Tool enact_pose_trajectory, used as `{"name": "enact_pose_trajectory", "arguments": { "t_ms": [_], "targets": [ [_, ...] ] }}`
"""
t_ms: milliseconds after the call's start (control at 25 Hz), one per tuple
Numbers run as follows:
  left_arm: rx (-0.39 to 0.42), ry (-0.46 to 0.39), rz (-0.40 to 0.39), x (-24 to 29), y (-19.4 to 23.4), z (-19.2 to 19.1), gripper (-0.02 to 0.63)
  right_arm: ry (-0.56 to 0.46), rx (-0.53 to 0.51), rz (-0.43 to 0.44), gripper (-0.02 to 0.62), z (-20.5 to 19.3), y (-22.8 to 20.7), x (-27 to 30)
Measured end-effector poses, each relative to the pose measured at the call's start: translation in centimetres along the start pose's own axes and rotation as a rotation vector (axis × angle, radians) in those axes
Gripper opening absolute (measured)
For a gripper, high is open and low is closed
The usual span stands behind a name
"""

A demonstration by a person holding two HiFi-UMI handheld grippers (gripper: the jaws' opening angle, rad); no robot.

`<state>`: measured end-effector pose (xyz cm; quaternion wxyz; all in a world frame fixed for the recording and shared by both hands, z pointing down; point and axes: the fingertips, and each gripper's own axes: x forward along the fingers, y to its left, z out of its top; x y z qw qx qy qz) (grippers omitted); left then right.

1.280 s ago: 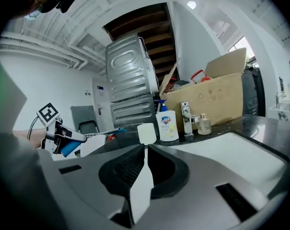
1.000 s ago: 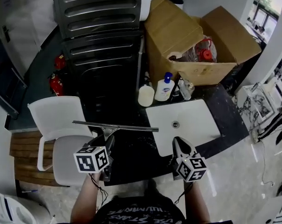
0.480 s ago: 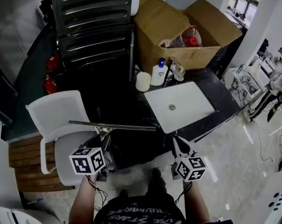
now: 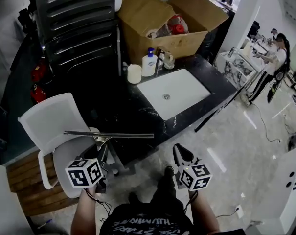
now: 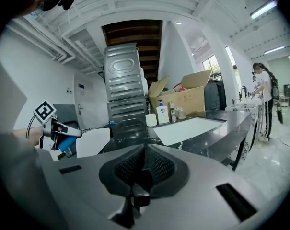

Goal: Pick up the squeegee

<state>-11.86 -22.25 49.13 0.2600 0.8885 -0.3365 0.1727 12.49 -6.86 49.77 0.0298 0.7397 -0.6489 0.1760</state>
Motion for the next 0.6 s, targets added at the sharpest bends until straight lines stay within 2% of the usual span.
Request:
{"name": "enact_pose_trajectory", "arguments": {
  "t_ms": [280,600],
  "targets": [
    [0.017,0.019,-0.017,-0.5,-1.0,-1.2,0.141,0.012,0.006,-0.033,0.054,-1.2,-0.3,-2.6],
    [-0.011,-0.002,0.026,-1.3,-2.8,-2.0,0.141,0.006,0.02,-0.01,0.054,-1.3,-1.9,-4.1]
  ]
}}
